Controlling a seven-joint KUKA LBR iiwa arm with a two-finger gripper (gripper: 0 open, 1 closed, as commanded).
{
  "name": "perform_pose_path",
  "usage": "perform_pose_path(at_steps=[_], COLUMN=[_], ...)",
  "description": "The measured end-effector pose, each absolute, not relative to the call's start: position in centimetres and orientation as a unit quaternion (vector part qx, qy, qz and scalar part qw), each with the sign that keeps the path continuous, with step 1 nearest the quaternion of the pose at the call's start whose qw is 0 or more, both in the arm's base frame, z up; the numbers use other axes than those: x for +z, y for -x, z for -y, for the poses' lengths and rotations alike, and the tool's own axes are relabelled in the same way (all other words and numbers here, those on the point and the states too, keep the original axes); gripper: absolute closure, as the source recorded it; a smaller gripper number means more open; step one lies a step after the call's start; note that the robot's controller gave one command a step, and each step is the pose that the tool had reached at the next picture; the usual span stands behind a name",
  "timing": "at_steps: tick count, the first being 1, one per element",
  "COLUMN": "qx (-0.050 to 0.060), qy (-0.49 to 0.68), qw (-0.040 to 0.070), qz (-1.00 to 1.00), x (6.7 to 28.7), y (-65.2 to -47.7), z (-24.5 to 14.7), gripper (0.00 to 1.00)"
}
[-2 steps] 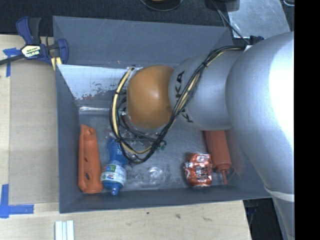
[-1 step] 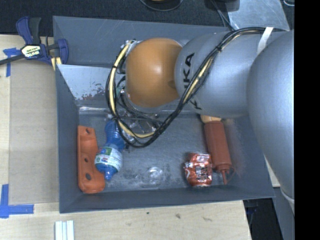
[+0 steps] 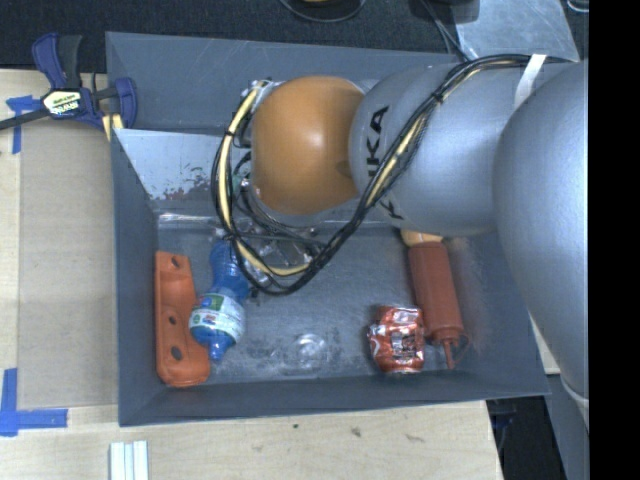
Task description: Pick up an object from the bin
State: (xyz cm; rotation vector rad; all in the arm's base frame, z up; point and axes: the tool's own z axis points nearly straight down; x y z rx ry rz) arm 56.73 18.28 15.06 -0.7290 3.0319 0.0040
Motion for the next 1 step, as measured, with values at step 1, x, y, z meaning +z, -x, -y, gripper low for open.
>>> perform_pose_path(at_steps=[1], qx=[0.001], qy=[0.238], qw=[0.018], qz=[-0.971], x=[22.92], y=[-57.64], z=[-17.62], gripper=[1.0])
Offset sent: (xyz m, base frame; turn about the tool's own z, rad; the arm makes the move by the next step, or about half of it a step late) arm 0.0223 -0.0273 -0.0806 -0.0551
